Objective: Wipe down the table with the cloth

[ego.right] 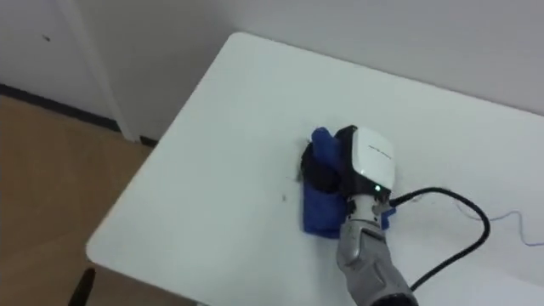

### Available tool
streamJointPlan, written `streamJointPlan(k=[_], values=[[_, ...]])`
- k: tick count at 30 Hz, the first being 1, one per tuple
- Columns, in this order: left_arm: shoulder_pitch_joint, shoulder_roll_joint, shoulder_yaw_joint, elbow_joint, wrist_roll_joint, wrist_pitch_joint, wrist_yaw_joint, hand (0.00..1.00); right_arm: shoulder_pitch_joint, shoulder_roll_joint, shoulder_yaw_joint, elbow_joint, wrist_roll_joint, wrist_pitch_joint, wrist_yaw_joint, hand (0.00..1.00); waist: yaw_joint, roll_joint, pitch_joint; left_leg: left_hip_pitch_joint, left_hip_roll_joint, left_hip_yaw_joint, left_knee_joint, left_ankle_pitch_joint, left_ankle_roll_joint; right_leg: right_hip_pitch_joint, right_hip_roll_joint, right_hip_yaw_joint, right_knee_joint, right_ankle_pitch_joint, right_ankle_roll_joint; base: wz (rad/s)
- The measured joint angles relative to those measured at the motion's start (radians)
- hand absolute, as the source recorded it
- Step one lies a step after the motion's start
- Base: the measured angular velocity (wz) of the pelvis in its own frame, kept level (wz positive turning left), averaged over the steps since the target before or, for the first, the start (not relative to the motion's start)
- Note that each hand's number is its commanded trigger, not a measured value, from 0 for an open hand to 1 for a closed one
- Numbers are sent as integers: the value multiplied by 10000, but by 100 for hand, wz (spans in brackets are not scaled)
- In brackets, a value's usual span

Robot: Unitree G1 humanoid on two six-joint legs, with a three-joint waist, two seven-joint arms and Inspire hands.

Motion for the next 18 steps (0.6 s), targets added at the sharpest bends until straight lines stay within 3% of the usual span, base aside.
streamJointPlan(k=[1,2,3,4,5,6,7,8,9,10,11,12,13,15,17,18], values=[[308,-163,10,1,2,3,8,0,434,-195,-127,-325,-219,-3,111,100,21,58,-21,209,75,592,-1,130,168,-34,54,-8,468,-525,-175,12],[426,-265,10,7,9,6,16,0,593,-240,-244,-425,-249,-2,201,100,-17,88,-16,284,49,898,87,134,171,-32,102,-9,632,-705,-287,18],[564,-447,10,85,17,13,38,0,619,-233,-397,-450,-239,7,378,100,-86,138,20,293,-23,1422,374,130,185,-35,252,-65,814,-944,-568,15],[617,-597,17,237,49,13,63,0,454,-188,-392,-442,-239,56,720,100,-55,125,73,290,-192,1685,729,97,381,-55,414,-2,884,-1098,-857,9],[623,-651,17,305,117,38,60,0,347,-176,-353,-440,-237,81,929,100,16,98,95,282,-264,1785,886,101,558,-107,532,193,893,-1151,-995,-12],[645,-779,11,308,203,117,34,0,45,-173,-238,-432,-238,106,1357,100,178,166,138,269,-466,1804,1203,113,742,-215,786,661,938,-1226,-1247,-18],[681,-901,-1,297,197,226,-11,0,-257,-146,-124,-439,-206,242,1768,100,381,135,219,208,-787,1767,1417,-51,1031,-346,962,1264,961,-1278,-1480,-22],[694,-966,-19,320,191,261,-38,0,-397,-141,-63,-441,-159,310,1958,100,545,99,256,171,-1079,1731,1441,-252,1225,-435,1027,1542,974,-1278,-1560,-44],[750,-1094,-21,328,192,285,-170,0,-641,-177,95,-463,-70,441,2237,100,1013,88,262,138,-1854,1698,1309,-560,1512,-701,1055,1917,979,-1230,-1681,-59],[791,-1119,-21,326,192,295,-243,0,-791,-215,126,-467,-90,478,2364,100,1159,79,264,101,-2214,1653,1133,-631,1633,-795,1057,2093,979,-1199,-1734,-79],[873,-1126,20,308,142,396,-340,0,-1089,-213,191,-511,-174,476,2525,100,1334,130,255,-13,-2869,1678,570,-583,1722,-1003,1091,2135,938,-1122,-1867,-54],[900,-1068,105,245,64,467,-352,0,-1258,-205,188,-562,-185,433,2535,100,1345,262,278,-30,-3156,1731,151,-362,2424,-1196,1187,2174,939,-1120,-1871,-39],[1011,-1017,361,104,-118,489,-346,0,-1134,-207,203,-664,-185,238,2495,100,1257,161,242,90,-3167,1861,-156,-215,2422,-1252,1208,2191,789,-1113,-1902,-15],[1133,-1026,595,41,-119,510,-345,0,-648,-183,200,-731,-183,-161,2203,100,972,187,234,396,-3199,1874,-527,-141,2403,-975,1278,2168,423,-1046,-1912,-5],[1183,-1011,900,-105,-110,513,-325,0,-50,-144,180,-730,-199,-611,1667,100,483,123,196,795,-3278,1839,-879,-115,2391,-577,1261,2109,117,-968,-1734,10],[1157,-1014,1283,-224,-60,508,-315,0,383,-143,70,-830,-285,-863,1323,100,144,51,160,1017,-3312,1861,-1122,-102,2370,-319,1266,2070,-170,-890,-1443,6]])
